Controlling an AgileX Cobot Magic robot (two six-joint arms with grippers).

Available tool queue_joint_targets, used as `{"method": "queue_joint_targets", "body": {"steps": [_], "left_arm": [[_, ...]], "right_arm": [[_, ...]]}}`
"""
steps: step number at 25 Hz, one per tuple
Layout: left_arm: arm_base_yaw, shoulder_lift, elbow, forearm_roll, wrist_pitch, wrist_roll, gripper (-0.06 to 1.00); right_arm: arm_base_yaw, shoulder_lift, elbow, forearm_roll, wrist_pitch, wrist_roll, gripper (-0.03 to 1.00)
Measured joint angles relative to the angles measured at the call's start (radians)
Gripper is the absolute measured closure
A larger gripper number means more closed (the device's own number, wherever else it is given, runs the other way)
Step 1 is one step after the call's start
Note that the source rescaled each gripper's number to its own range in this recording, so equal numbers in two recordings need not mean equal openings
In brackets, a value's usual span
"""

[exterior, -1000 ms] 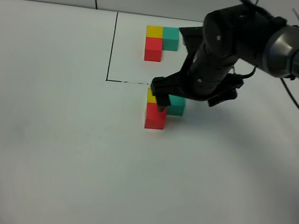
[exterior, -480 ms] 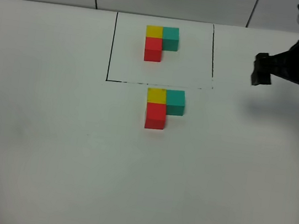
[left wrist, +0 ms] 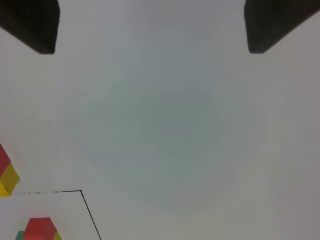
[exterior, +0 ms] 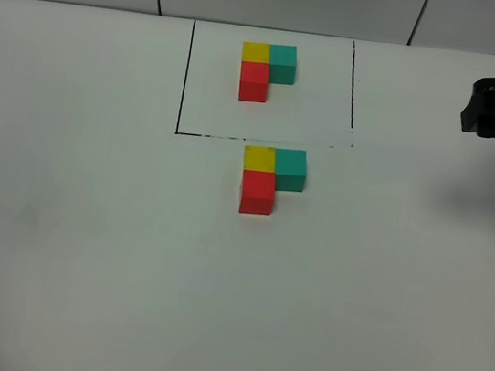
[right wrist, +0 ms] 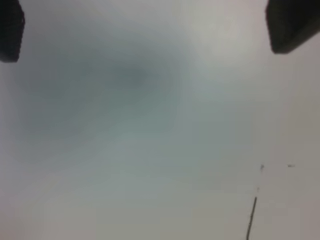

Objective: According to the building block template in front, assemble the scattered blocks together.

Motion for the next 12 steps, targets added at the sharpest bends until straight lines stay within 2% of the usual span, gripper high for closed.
{"method": "queue_joint_targets", "body": {"steps": [5,12], "left_arm": [[0.000,0.000,0.000,0.000,0.000,0.000,0.16],[0.000,0.000,0.000,0.000,0.000,0.000,0.16]], "right_arm": [[0.000,-0.122,0.039,0.003,0.052,-0.002,0.00],[0.000,-0.398,0.234,0.003,0.054,0.013,0.00]]}}
